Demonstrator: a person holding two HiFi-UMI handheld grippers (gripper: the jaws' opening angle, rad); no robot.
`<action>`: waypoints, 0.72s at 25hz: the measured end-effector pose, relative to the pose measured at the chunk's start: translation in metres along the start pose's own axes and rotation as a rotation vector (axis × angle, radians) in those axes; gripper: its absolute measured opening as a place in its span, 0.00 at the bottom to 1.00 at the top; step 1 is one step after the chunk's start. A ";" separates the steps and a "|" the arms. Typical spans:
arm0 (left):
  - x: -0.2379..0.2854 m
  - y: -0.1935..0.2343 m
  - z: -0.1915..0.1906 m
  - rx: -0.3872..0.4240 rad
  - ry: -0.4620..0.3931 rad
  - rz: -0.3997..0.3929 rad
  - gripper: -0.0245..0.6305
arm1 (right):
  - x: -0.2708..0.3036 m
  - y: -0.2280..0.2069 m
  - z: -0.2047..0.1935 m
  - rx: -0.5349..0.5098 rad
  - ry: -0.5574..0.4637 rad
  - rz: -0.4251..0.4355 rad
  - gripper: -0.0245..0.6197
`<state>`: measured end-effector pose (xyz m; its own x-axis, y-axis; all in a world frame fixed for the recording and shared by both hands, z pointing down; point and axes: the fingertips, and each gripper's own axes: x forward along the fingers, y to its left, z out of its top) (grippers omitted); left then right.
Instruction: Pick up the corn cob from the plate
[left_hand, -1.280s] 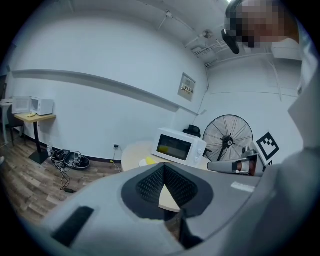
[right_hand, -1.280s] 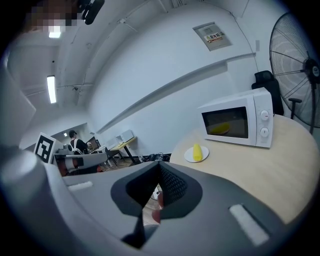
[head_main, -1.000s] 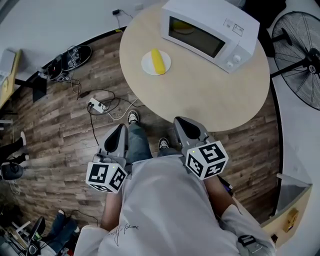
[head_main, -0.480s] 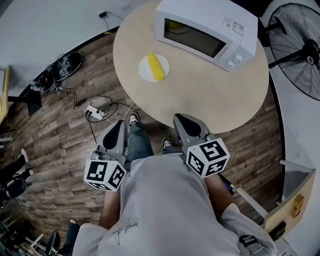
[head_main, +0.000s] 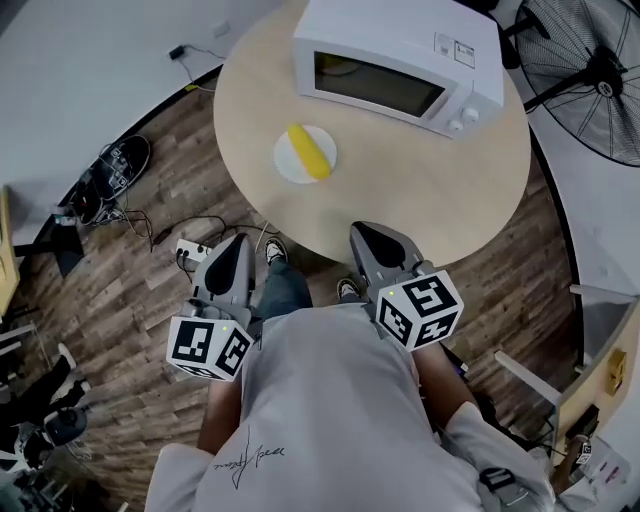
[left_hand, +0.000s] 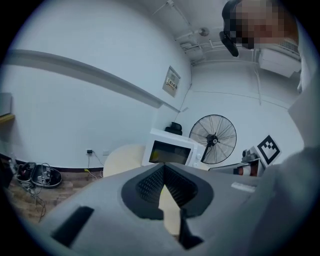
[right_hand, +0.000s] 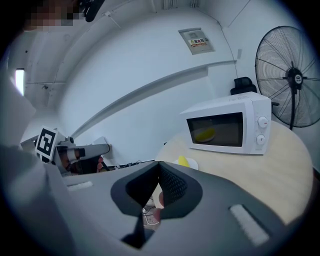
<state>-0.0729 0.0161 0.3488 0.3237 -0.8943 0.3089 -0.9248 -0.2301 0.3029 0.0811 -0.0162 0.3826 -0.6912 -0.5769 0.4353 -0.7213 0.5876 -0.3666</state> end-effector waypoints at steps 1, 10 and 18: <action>0.002 0.004 0.005 0.000 -0.003 -0.014 0.04 | 0.004 0.002 0.003 0.001 -0.002 -0.010 0.06; 0.014 0.052 0.035 0.019 0.027 -0.143 0.04 | 0.041 0.020 0.013 0.112 -0.016 -0.101 0.06; 0.012 0.098 0.046 0.028 0.048 -0.211 0.04 | 0.068 0.040 0.028 0.114 -0.049 -0.181 0.06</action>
<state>-0.1687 -0.0352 0.3405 0.5195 -0.8058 0.2845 -0.8404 -0.4216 0.3404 0.0042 -0.0472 0.3747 -0.5492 -0.6959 0.4627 -0.8322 0.4053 -0.3783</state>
